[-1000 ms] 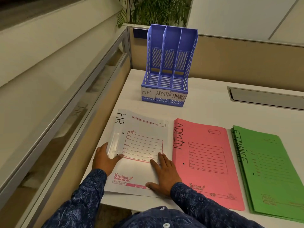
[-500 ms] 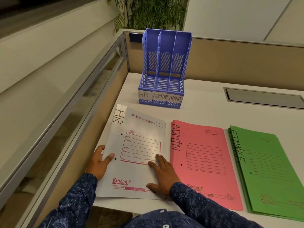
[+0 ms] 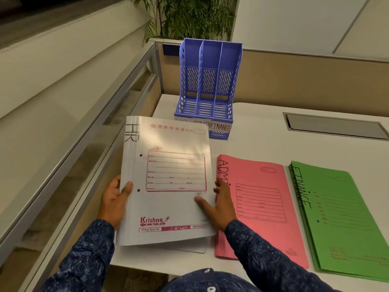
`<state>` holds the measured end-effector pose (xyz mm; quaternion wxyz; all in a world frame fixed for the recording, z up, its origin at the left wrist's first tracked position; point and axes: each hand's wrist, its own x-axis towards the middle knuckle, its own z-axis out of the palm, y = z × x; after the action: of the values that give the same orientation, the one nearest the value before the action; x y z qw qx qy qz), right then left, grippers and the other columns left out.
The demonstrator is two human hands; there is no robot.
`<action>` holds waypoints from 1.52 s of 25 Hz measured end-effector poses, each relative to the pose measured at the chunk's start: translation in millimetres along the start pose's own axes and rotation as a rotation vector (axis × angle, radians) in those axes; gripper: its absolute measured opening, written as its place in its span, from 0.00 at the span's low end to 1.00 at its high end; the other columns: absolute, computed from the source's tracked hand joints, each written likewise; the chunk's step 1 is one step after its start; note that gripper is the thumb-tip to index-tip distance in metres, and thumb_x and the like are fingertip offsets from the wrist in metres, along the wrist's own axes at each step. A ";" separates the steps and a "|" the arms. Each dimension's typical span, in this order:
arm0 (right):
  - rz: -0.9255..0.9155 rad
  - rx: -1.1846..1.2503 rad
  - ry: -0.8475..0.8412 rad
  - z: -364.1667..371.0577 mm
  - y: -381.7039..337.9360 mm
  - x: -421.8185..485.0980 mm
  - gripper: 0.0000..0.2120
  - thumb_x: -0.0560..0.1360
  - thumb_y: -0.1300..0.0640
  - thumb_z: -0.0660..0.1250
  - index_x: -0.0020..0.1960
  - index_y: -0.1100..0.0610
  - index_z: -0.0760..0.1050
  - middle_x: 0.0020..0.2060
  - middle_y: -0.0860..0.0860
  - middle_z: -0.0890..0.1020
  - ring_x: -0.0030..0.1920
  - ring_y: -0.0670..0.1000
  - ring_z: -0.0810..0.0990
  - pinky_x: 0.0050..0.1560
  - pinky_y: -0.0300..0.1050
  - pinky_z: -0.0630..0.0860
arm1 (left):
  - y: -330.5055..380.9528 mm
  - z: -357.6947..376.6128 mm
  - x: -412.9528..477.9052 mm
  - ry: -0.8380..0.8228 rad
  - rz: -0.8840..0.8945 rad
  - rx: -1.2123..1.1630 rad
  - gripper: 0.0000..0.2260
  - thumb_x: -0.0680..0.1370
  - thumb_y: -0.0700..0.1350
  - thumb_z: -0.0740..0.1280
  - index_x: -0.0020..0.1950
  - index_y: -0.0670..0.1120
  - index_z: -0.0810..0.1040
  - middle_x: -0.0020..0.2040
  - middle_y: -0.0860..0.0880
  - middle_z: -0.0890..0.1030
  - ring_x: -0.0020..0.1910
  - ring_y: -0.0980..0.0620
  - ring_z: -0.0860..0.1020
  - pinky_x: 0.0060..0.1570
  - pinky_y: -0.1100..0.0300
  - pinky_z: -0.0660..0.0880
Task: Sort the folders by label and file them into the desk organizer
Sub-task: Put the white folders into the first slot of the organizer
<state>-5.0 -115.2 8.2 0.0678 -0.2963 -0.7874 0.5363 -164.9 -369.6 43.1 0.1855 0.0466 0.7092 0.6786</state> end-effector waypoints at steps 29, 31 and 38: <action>-0.284 0.017 0.058 -47.9 -96.4 119.9 0.34 0.72 0.43 0.74 0.72 0.45 0.61 0.64 0.36 0.67 0.64 0.38 0.66 0.63 0.34 0.63 | 107.2 65.3 71.7 -0.008 0.243 -0.198 0.16 0.69 0.46 0.74 0.55 0.55 0.80 0.52 0.55 0.85 0.52 0.53 0.84 0.42 0.60 0.81; -0.353 -0.018 -0.038 -32.9 -110.8 126.5 0.38 0.71 0.39 0.72 0.74 0.44 0.59 0.68 0.36 0.65 0.65 0.32 0.64 0.64 0.29 0.60 | 122.4 72.7 91.5 0.049 0.338 -0.189 0.13 0.72 0.44 0.74 0.55 0.55 0.81 0.53 0.57 0.85 0.53 0.56 0.83 0.45 0.63 0.81; -0.395 -0.093 -0.096 -10.8 -160.0 185.0 0.47 0.68 0.36 0.74 0.78 0.44 0.52 0.79 0.45 0.54 0.77 0.42 0.52 0.72 0.43 0.52 | 177.2 119.8 168.4 0.227 0.483 -0.057 0.08 0.76 0.42 0.72 0.53 0.52 0.78 0.46 0.63 0.80 0.42 0.70 0.81 0.37 0.74 0.76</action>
<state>-214.3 -46.6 115.2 0.1205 -0.1132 -0.8564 0.4891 -314.8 -189.6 181.9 -0.0612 0.1329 0.6743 0.7238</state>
